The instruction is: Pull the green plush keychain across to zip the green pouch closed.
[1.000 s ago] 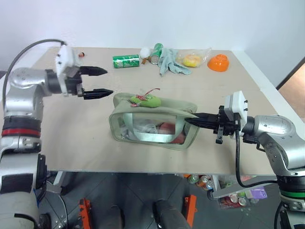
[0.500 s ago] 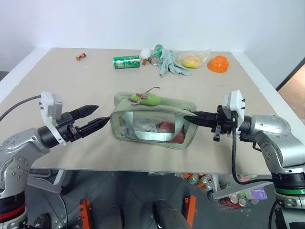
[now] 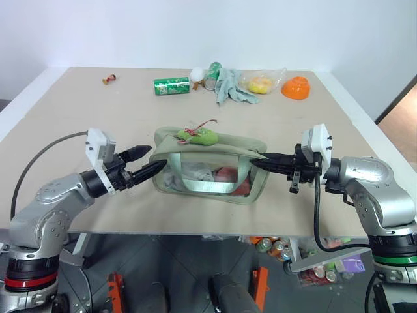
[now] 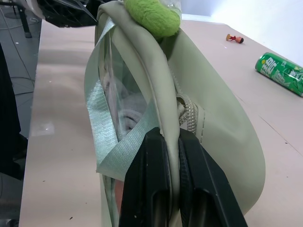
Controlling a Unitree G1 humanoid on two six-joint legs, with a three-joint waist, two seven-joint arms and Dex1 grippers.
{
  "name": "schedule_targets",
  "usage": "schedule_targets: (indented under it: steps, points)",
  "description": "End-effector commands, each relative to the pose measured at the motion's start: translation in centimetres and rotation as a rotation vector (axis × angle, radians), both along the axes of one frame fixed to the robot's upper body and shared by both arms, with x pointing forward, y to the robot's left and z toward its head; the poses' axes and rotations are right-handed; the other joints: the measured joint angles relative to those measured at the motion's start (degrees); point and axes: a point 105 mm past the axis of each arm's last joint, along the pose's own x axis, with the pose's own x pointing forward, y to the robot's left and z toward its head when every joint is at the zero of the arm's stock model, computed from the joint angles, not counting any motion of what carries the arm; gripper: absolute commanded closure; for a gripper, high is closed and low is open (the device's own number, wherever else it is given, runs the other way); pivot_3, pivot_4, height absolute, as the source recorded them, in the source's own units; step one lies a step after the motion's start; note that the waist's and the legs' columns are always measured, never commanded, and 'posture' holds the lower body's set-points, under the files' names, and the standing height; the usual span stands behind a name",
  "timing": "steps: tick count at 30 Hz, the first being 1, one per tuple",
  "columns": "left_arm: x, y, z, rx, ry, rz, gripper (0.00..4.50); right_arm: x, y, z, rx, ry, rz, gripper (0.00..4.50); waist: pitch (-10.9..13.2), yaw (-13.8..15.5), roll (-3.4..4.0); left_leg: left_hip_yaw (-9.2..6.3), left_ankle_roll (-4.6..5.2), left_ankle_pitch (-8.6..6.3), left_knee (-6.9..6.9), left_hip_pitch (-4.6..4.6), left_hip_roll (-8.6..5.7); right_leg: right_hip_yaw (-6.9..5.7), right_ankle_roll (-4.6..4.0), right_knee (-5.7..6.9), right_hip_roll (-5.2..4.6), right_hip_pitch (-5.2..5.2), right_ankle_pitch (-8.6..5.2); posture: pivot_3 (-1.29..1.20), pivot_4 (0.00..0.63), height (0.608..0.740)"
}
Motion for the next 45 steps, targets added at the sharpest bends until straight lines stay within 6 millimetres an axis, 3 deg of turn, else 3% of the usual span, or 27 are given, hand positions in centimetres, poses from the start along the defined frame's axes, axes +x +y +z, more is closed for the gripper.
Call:
schedule_targets:
  steps: [1, 7, 10, 15, 19, 22, 25, 28, 29, 32, 36, 41, 45]
  points:
    - [-0.2, -0.4, 1.2, 0.014, -0.074, -0.032, 2.4, -0.5, -0.3, 0.6, -0.004, -0.023, -0.013, 4.5, 0.0, 0.0, -0.01, 0.0, 0.0, 0.0, -0.01, 0.0, 0.0, 0.0, 0.0, 0.0, 0.0, -0.01, 0.0, 0.0, 0.15, 0.74]
    - [-0.3, -0.7, 1.1, 0.029, -0.081, -0.049, 4.42, -0.8, -0.7, 0.4, 0.014, 0.03, -0.027, 4.5, 0.01, 0.04, -0.01, 0.0, 0.0, 0.0, 0.0, -0.01, -0.01, 0.02, -0.1, -0.02, -0.01, 0.0, -0.06, 0.0, 0.15, 0.74]
    - [-0.1, -0.8, 1.1, 0.033, -0.082, -0.042, 4.47, -1.1, -0.9, 0.1, 0.035, 0.101, -0.022, 4.5, 0.01, 0.08, -0.02, 0.0, 0.0, 0.0, 0.01, -0.01, -0.01, 0.02, -0.1, -0.02, -0.01, 0.0, -0.06, 0.0, 0.15, 0.74]
    - [0.1, -0.9, 0.9, 0.045, -0.083, -0.029, 4.5, -1.4, -1.0, 0.1, 0.008, 0.113, -0.024, 2.74, 0.02, 0.2, -0.03, -0.01, -0.01, 0.0, 0.0, -0.05, -0.02, 0.01, -0.09, -0.06, -0.01, -0.02, -0.08, 0.0, 0.15, 0.74]
    - [0.2, -1.1, 0.7, 0.051, -0.079, -0.023, 4.5, -1.6, -2.4, 1.5, 0.028, 0.042, -0.086, 1.43, 0.03, 0.44, -0.03, -0.02, -0.01, -0.01, -0.01, -0.09, -0.04, 0.0, -0.05, -0.09, -0.04, -0.04, -0.09, 0.0, 0.15, 0.74]
    - [0.2, -1.3, 0.6, 0.053, -0.079, -0.021, 4.5, -2.0, -4.5, 2.6, 0.008, 0.045, -0.14, 1.43, 0.05, 0.56, -0.02, -0.01, -0.02, -0.01, -0.01, -0.12, -0.09, 0.0, -0.02, -0.1, -0.12, -0.04, -0.11, 0.0, 0.15, 0.74]
    - [0.1, -1.4, 0.6, 0.05, -0.077, -0.014, 4.5, -2.1, -5.7, 5.2, 0.021, 0.019, -0.183, 1.43, 0.06, 0.55, -0.03, 0.02, -0.02, -0.01, 0.0, -0.13, -0.17, 0.02, 0.0, -0.12, -0.21, -0.05, -0.14, 0.0, 0.15, 0.74]
    - [0.0, -1.4, 0.4, 0.044, -0.072, -0.009, 4.5, -2.1, -3.9, 9.0, 0.076, -0.074, -0.149, 1.43, 0.11, -0.02, 0.04, 0.12, -0.02, -0.01, 0.0, -0.08, -0.15, 0.09, -0.01, -0.13, -0.21, -0.06, -0.1, 0.0, 0.15, 0.74]
    - [-0.1, -1.4, 0.3, 0.042, -0.069, -0.007, 4.5, -2.2, -2.1, 9.6, 0.082, -0.102, -0.095, 1.43, 0.11, -0.13, 0.02, 0.13, -0.01, -0.01, 0.0, -0.05, -0.15, 0.1, -0.01, -0.13, -0.21, -0.05, -0.09, 0.0, 0.15, 0.74]
    - [-0.2, -1.4, 0.2, 0.038, -0.066, -0.004, 4.5, -2.2, 2.9, 9.3, 0.06, -0.149, 0.024, 1.43, 0.08, -0.2, -0.04, 0.06, -0.01, 0.0, -0.03, 0.0, -0.1, 0.04, -0.02, -0.13, -0.15, -0.01, -0.09, 0.0, 0.15, 0.74]
    - [-0.2, -1.7, 0.2, 0.035, -0.067, -0.008, 4.5, -2.3, 7.0, 8.0, 0.032, -0.162, 0.11, 1.43, 0.08, 0.05, -0.05, 0.0, -0.02, -0.01, -0.08, -0.14, -0.1, -0.01, -0.03, -0.13, -0.17, -0.08, -0.15, 0.0, 0.15, 0.74]
    - [-0.4, -2.0, 0.2, 0.026, -0.066, -0.008, 4.5, -0.8, 7.7, 7.7, 0.025, -0.198, 0.102, 1.43, 0.08, 0.82, -0.04, 0.01, -0.05, -0.03, -0.05, -0.84, -0.28, -0.04, 0.45, -0.19, -0.46, -0.67, -0.07, 0.0, 0.15, 0.74]
    - [-0.4, -1.9, 0.0, 0.026, -0.064, 0.002, 4.5, -0.3, 7.8, 7.8, 0.025, -0.206, 0.109, 1.43, 0.08, 0.79, -0.04, 0.01, -0.1, -0.08, -0.07, -0.88, -0.28, -0.06, 0.5, -0.23, -0.48, -0.7, -0.11, 0.0, 0.15, 0.74]
